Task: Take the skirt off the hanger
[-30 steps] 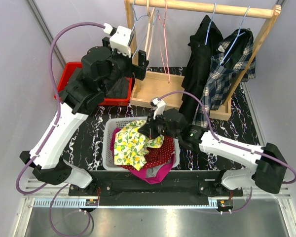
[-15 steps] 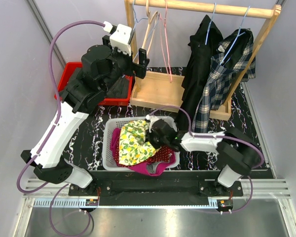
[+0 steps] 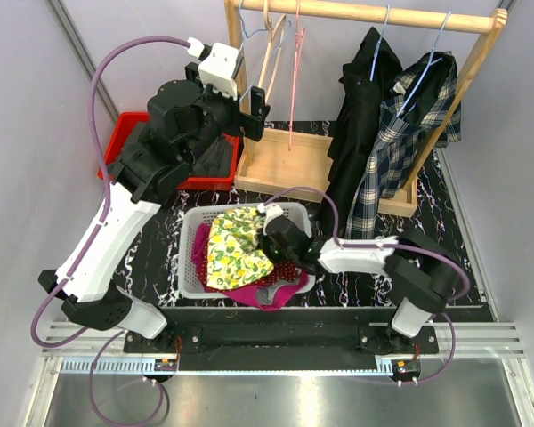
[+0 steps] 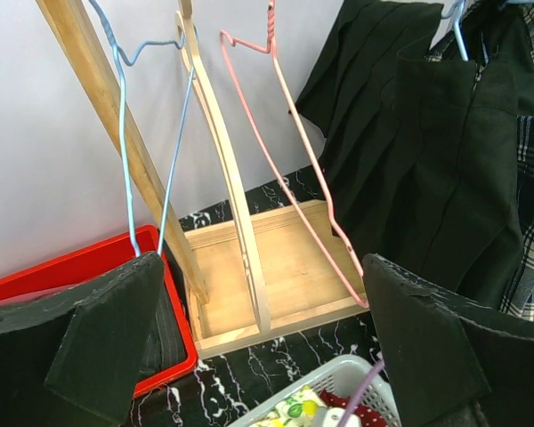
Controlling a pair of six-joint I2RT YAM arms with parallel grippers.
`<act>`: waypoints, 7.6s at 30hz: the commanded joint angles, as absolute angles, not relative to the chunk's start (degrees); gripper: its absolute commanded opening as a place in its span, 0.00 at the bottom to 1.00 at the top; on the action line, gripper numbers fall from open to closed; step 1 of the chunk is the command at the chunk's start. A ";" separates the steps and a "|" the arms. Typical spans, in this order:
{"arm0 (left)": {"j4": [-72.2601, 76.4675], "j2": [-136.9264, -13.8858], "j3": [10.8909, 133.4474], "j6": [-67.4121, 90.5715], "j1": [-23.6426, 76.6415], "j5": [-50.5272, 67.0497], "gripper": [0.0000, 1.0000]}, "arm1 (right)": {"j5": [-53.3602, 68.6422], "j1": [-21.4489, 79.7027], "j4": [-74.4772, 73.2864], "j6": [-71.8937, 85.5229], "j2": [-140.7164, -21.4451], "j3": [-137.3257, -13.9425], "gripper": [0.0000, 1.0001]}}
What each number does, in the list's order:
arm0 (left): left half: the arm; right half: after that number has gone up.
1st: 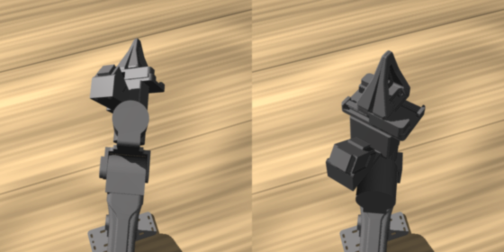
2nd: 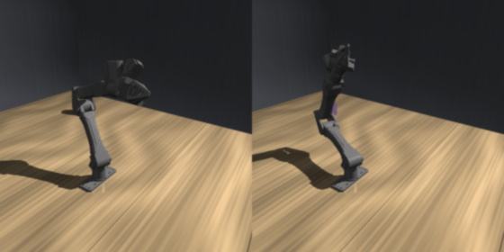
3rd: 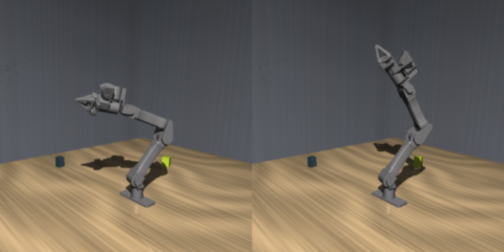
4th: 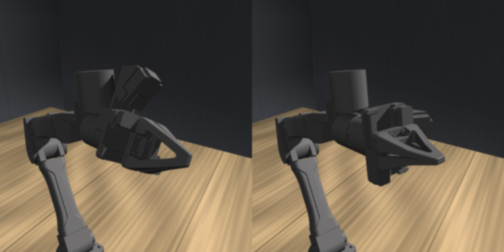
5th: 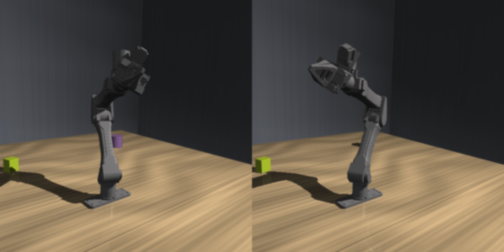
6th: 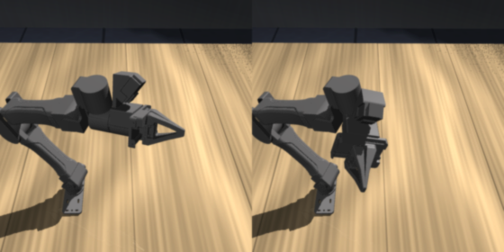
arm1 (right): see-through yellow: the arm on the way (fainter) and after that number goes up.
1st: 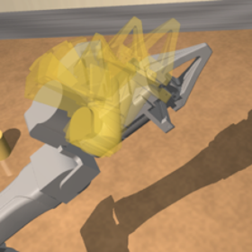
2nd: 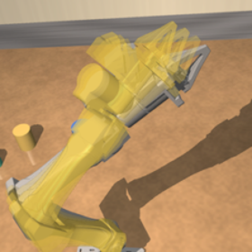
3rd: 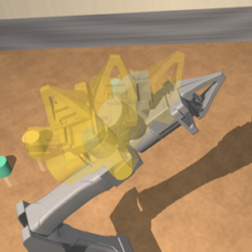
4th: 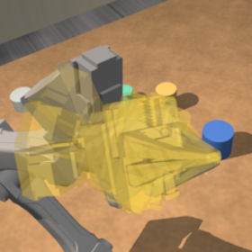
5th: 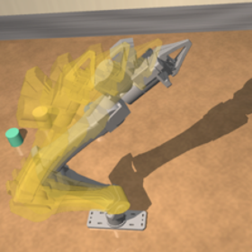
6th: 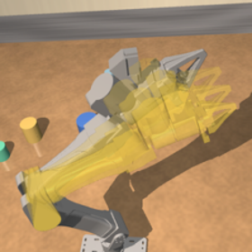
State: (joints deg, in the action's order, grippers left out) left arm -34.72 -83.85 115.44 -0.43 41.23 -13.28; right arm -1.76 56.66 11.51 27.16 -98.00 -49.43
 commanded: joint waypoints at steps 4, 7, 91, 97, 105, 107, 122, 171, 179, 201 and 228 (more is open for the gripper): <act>-33.40 -84.11 119.09 -0.62 41.22 -12.31 0.99 | -15.56 57.13 -16.96 30.84 -80.54 -44.31 0.00; -33.31 -84.20 119.18 -0.44 41.13 -12.22 0.99 | -13.19 58.70 -16.27 32.78 -75.52 -40.80 0.03; -24.87 -94.84 117.69 -4.74 47.29 -11.95 0.00 | -46.85 57.76 -1.41 -11.52 -60.82 -88.77 0.77; -27.42 -88.60 113.39 -5.98 46.85 -13.36 0.00 | -42.90 52.13 -2.55 -6.69 -62.92 -90.17 0.80; -29.09 -85.52 112.24 -4.83 46.85 -12.48 0.00 | -25.33 36.57 -13.09 14.66 -75.48 -106.04 0.81; -29.00 -85.34 112.06 -5.01 46.85 -12.48 0.00 | -22.33 36.47 -17.47 17.39 -80.67 -111.33 0.81; -28.92 -85.08 110.65 -5.01 46.85 -12.04 0.00 | -13.28 27.70 -32.17 26.88 -99.58 -132.37 0.78; -28.13 -84.99 110.04 -6.94 46.85 -14.94 0.71 | 16.43 21.88 -5.54 29.27 -87.02 -116.99 0.00; -28.39 -85.52 112.32 -7.38 46.85 -14.85 0.89 | 18.45 23.29 -2.64 28.75 -82.36 -106.62 0.00; -41.92 -83.05 126.99 3.41 41.84 6.39 0.99 | 23.56 27.86 -14.24 24.87 -69.44 -102.22 0.00; -40.78 -84.29 120.59 8.44 41.84 27.77 0.00 | 12.41 35.95 -13.80 15.92 -75.41 -105.20 0.00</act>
